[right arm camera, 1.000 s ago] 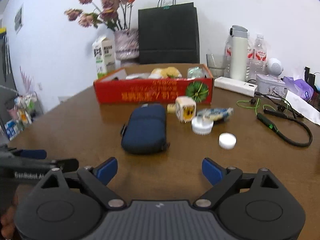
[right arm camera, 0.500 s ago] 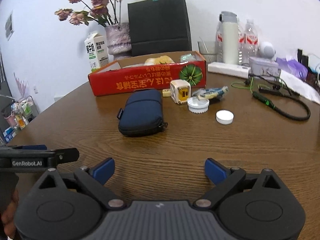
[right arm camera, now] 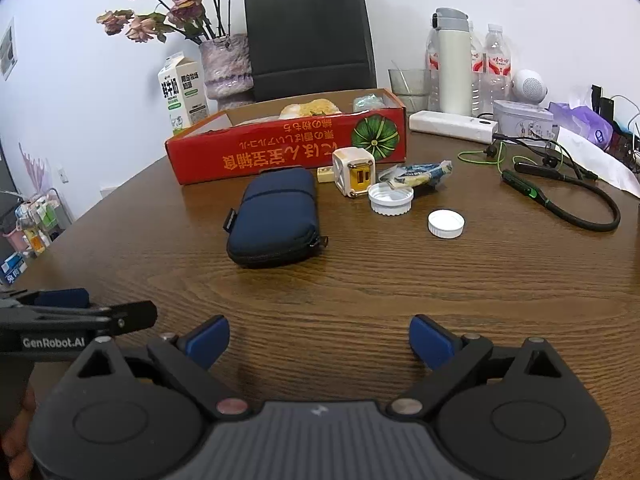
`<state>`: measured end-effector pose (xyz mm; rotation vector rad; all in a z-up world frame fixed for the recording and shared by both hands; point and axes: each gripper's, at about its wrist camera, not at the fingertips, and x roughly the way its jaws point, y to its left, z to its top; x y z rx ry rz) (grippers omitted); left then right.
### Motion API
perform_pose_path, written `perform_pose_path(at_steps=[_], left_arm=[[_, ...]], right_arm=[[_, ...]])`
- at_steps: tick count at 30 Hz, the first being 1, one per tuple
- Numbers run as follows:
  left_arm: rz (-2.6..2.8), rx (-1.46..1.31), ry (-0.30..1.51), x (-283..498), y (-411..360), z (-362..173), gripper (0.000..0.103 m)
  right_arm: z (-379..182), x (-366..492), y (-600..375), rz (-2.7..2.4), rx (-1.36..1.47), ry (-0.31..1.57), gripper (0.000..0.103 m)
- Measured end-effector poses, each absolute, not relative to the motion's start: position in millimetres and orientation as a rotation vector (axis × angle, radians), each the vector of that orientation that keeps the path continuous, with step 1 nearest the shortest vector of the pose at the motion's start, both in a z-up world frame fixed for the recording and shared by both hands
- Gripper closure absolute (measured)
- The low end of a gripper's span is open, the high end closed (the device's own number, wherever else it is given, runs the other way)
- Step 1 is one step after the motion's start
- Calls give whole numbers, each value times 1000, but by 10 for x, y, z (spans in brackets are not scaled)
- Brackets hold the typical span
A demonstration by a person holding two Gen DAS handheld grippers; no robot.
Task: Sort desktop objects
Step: 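Move both open grippers back toward the remaining items on the table, then grasp the navy pouch with the left gripper while the right grasps a white lid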
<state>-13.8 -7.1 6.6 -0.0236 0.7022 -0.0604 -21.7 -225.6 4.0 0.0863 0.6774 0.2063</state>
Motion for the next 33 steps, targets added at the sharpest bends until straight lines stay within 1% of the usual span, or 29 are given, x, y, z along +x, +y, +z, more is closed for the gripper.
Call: perform_pose_path(at_steps=[15, 20, 22, 23, 26, 27, 30, 33], left_arm=[[-72, -13, 706, -114, -102, 54, 0], [-72, -9, 707, -109, -103, 54, 0], [-73, -7, 707, -106, -101, 57, 0], [-74, -11, 705, -99, -96, 60, 0], [-76, -34, 701, -68, -112, 67, 0], [-81, -40, 701, -43, -123, 76, 0], [-121, -63, 683, 76, -198, 150, 0], [-202, -55, 638, 295, -411, 268, 0]], right_arm=[[44, -178, -2281, 218, 94, 688, 5], [71, -119, -2361, 227, 115, 688, 10], [92, -78, -2403, 211, 98, 680, 15], [107, -50, -2428, 202, 86, 675, 20], [173, 37, -2550, 168, 48, 646, 25], [195, 80, -2603, 152, 35, 638, 30], [236, 235, -2742, 109, -8, 621, 38], [227, 424, -2863, 68, -53, 616, 41]])
